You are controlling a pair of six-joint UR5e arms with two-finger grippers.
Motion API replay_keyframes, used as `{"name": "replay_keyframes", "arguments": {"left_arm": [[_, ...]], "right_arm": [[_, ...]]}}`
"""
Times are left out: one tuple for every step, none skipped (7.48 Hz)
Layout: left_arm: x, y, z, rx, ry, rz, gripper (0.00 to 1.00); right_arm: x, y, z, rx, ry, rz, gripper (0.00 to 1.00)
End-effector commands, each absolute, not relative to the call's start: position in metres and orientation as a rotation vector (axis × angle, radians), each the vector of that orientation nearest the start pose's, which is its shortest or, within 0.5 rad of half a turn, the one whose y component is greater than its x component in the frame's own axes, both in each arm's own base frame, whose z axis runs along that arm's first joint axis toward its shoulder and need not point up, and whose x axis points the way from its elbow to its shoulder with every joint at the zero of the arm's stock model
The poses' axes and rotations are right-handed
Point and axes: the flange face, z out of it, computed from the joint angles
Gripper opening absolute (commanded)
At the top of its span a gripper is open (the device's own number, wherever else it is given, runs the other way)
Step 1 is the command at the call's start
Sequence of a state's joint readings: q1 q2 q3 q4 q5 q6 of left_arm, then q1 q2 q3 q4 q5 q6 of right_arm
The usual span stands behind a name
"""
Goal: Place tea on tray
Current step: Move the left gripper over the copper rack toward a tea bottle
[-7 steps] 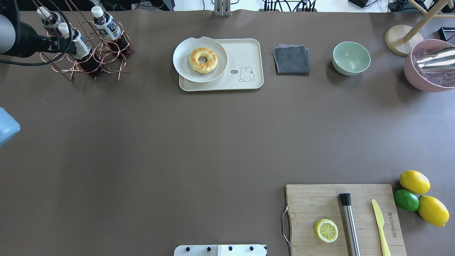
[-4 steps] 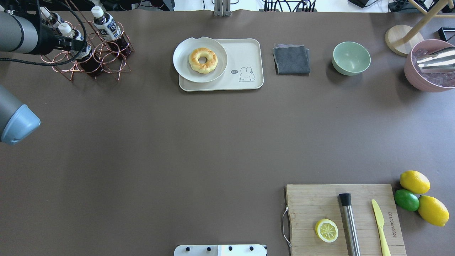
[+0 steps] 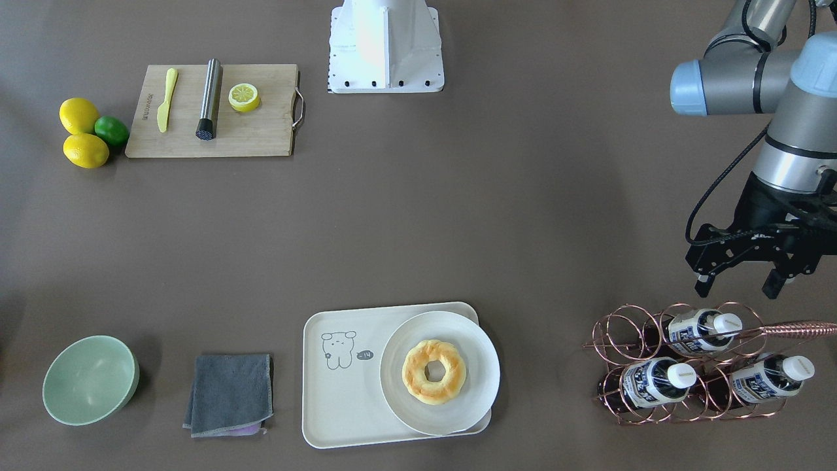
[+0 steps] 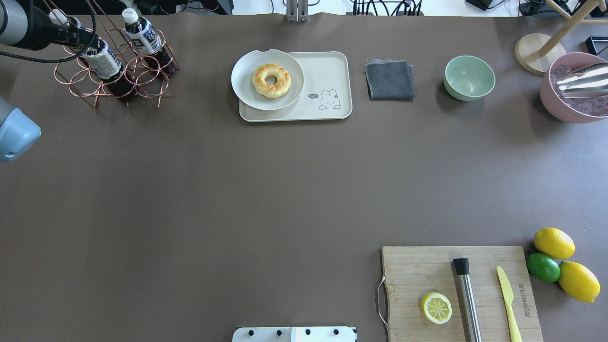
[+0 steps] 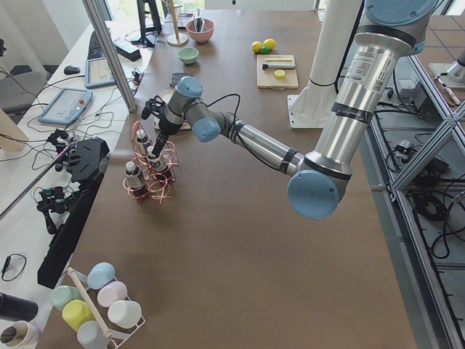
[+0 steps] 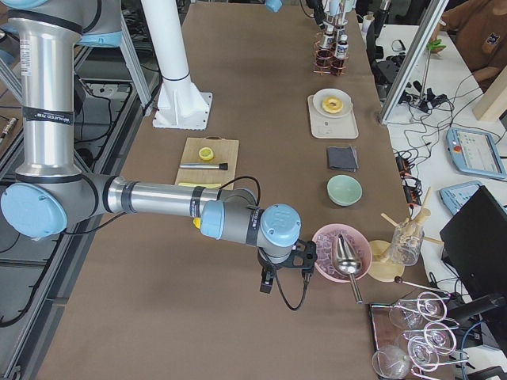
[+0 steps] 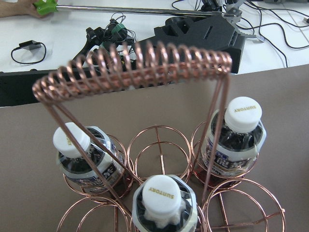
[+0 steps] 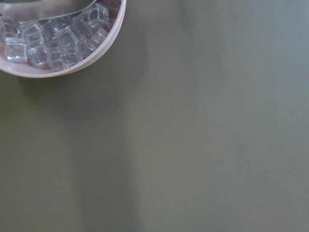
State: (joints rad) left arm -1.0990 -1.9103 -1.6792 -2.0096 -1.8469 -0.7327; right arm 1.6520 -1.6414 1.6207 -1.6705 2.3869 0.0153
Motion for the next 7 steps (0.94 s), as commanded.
{"name": "replay_keyframes", "arguments": {"left_arm": [[0.194, -0.627, 0.373, 0.571, 0.719, -0.133, 0.96], [0.199, -0.636, 0.373, 0.566, 0.717, -0.132, 0.91], [0.204, -0.646, 0.380, 0.569, 0.717, -0.128, 0.86], [0.208, -0.654, 0.393, 0.580, 0.722, -0.124, 0.84], [0.210, -0.657, 0.392, 0.585, 0.728, -0.123, 0.80], [0.210, -0.657, 0.390, 0.591, 0.731, -0.121, 0.78], [0.210, -0.656, 0.386, 0.596, 0.736, -0.118, 0.78]], "right_arm": [[0.097, -0.449, 0.670, -0.080, -0.820, 0.137, 1.00], [0.097, -0.449, 0.669, -0.079, -0.820, 0.136, 1.00], [0.097, -0.451, 0.669, -0.077, -0.820, 0.136, 1.00], [0.098, -0.451, 0.669, -0.076, -0.820, 0.137, 1.00], [0.097, -0.452, 0.668, -0.076, -0.820, 0.135, 1.00], [0.097, -0.451, 0.670, -0.079, -0.820, 0.136, 1.00], [0.097, -0.452, 0.670, -0.079, -0.820, 0.136, 1.00]]}}
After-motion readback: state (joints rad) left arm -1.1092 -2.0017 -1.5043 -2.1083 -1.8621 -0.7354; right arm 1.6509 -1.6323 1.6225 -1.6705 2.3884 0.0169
